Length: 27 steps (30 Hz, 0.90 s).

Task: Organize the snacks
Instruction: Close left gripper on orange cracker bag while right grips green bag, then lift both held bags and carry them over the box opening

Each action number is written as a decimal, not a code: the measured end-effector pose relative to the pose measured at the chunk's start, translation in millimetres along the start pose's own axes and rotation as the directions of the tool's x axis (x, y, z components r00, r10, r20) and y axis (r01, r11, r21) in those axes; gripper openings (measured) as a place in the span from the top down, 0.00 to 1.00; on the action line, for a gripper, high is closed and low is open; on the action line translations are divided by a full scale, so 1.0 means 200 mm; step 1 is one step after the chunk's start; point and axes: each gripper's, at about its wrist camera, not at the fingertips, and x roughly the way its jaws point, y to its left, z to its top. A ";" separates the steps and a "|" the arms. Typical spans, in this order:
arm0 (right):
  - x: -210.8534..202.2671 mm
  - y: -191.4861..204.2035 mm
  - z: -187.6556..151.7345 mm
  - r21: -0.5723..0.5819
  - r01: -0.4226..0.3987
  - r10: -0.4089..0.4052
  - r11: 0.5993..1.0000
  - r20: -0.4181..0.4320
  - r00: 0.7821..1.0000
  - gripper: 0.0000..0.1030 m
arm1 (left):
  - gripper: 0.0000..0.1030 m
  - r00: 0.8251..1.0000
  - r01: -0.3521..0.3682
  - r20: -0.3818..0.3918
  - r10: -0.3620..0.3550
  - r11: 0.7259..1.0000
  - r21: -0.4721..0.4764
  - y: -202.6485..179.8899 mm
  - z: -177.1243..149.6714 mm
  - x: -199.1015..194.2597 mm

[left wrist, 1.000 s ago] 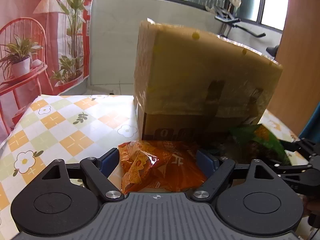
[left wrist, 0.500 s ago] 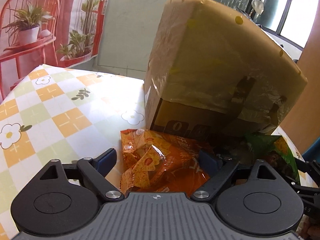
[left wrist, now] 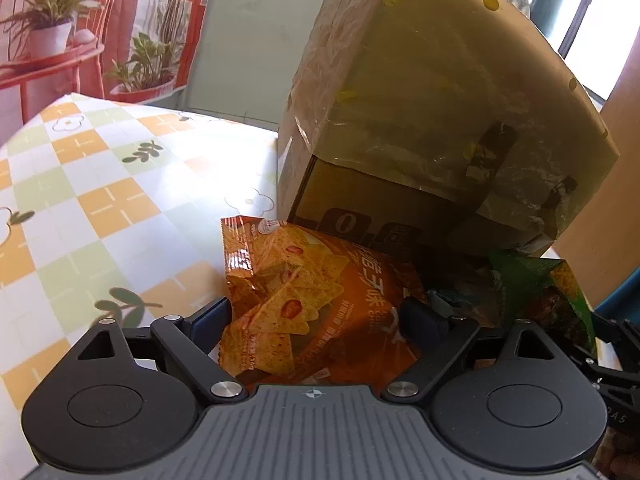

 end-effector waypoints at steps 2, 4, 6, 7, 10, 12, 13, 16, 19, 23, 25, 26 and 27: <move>0.00 0.00 0.00 0.002 -0.001 0.001 1.000 0.001 1.000 0.33 | 0.19 1.000 0.000 -0.002 0.000 1.000 0.004 0.00 0.00 -0.01; 0.00 0.00 0.00 0.006 0.000 0.000 1.000 0.002 1.000 0.35 | 0.25 1.000 0.004 0.004 -0.004 1.000 0.009 -0.01 -0.01 -0.03; -0.01 0.00 0.00 0.008 0.003 -0.003 1.000 0.004 1.000 0.36 | 0.33 1.000 -0.022 0.018 0.022 0.999 0.036 -0.03 -0.01 -0.06; -0.02 0.00 0.00 0.009 0.004 -0.004 1.000 0.005 1.000 0.37 | 0.33 0.999 -0.036 0.023 0.035 0.998 0.053 -0.04 -0.02 -0.07; -0.03 -0.01 0.00 0.016 -0.001 0.001 1.000 0.012 1.000 0.38 | 0.35 0.998 -0.055 0.037 0.052 0.995 0.078 -0.05 -0.03 -0.11; -0.04 0.00 0.00 0.017 -0.002 0.002 1.000 0.015 1.000 0.39 | 0.35 0.997 -0.060 0.050 0.057 0.995 0.077 -0.06 -0.03 -0.15; -0.05 -0.01 0.00 0.018 -0.004 0.003 1.000 0.017 1.000 0.39 | 0.35 0.996 -0.063 0.061 0.058 0.995 0.076 -0.07 -0.03 -0.18; -0.07 0.00 0.00 0.023 -0.006 0.006 1.000 0.023 1.000 0.40 | 0.35 0.993 -0.070 0.097 0.063 0.995 0.074 -0.09 -0.03 -0.25; -0.10 -0.01 0.00 0.030 -0.003 0.002 1.000 0.033 0.999 0.41 | 0.35 0.991 -0.065 0.120 0.057 0.996 0.066 -0.11 -0.03 -0.31; -0.15 -0.02 0.01 0.065 -0.006 0.002 0.998 0.052 0.999 0.42 | 0.35 0.987 -0.065 0.154 0.053 0.995 0.075 -0.15 -0.03 -0.38; -0.18 -0.01 0.02 0.067 -0.001 -0.004 0.998 0.066 0.998 0.43 | 0.35 0.984 -0.061 0.171 0.046 0.995 0.083 -0.17 -0.04 -0.42; -0.20 -0.01 0.02 0.070 0.001 -0.006 0.998 0.073 0.997 0.43 | 0.35 0.983 -0.061 0.178 0.045 0.994 0.086 -0.18 -0.04 -0.44; -0.21 -0.01 0.02 0.073 0.000 -0.005 0.997 0.079 0.997 0.43 | 0.35 0.982 -0.061 0.184 0.044 0.994 0.088 -0.19 -0.05 -0.45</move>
